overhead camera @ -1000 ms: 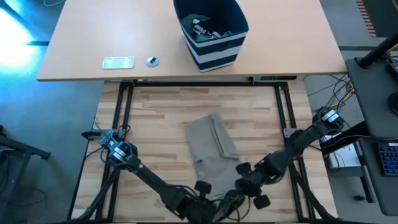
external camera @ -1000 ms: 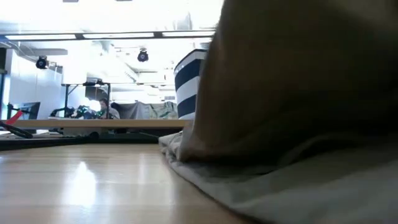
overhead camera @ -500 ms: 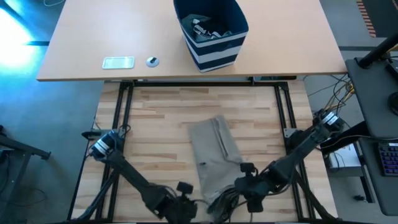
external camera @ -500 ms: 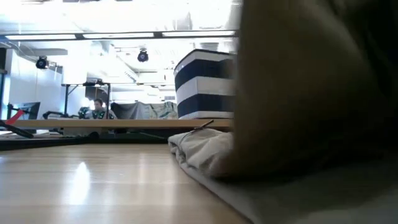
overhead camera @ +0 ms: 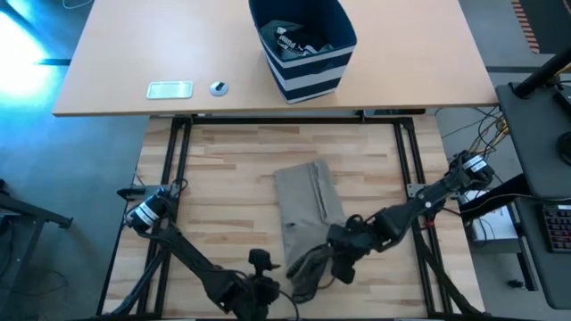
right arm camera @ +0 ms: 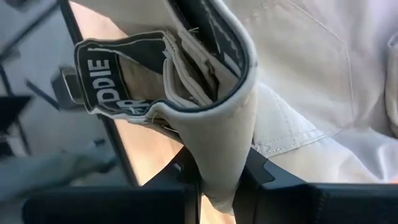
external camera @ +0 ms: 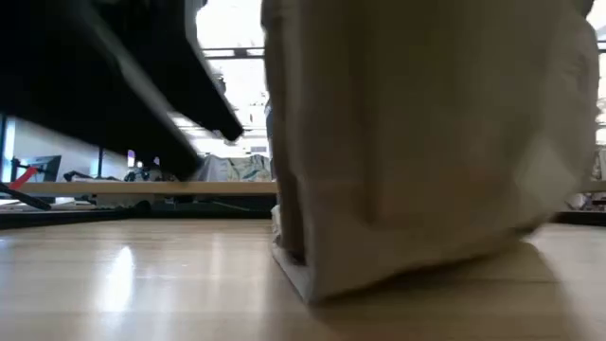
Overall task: Fold Laundry from Bin
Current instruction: Fold the brown shorts
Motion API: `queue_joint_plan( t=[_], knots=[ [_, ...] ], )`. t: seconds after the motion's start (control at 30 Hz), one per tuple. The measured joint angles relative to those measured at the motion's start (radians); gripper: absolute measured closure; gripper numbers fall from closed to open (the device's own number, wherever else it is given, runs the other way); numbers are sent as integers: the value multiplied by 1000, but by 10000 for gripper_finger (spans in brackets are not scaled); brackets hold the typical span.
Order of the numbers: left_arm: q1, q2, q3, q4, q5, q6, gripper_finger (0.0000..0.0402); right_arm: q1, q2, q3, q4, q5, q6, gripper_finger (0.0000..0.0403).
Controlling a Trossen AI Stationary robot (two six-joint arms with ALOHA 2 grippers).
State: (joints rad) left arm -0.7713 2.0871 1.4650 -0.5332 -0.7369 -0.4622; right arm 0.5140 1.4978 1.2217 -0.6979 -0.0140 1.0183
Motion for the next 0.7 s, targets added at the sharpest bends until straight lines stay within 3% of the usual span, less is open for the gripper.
queue_joint_plan(
  t=[0.23, 0.4, 0.5, 0.7],
  knots=[
    [7, 1, -168, 310, -18, 0, 79, -76, -28, 0, 2, -66, 90, 363],
    [30, 1, -251, 540, -199, -58, 72, -102, -32, 0, 3, -73, 90, 363],
    [50, 1, -256, 574, -270, -101, 72, -104, -32, 0, 1, -72, 82, 363],
    [58, -20, -192, 545, -267, -74, 92, -102, -30, 0, -7, -82, 4, 352]
  ],
)
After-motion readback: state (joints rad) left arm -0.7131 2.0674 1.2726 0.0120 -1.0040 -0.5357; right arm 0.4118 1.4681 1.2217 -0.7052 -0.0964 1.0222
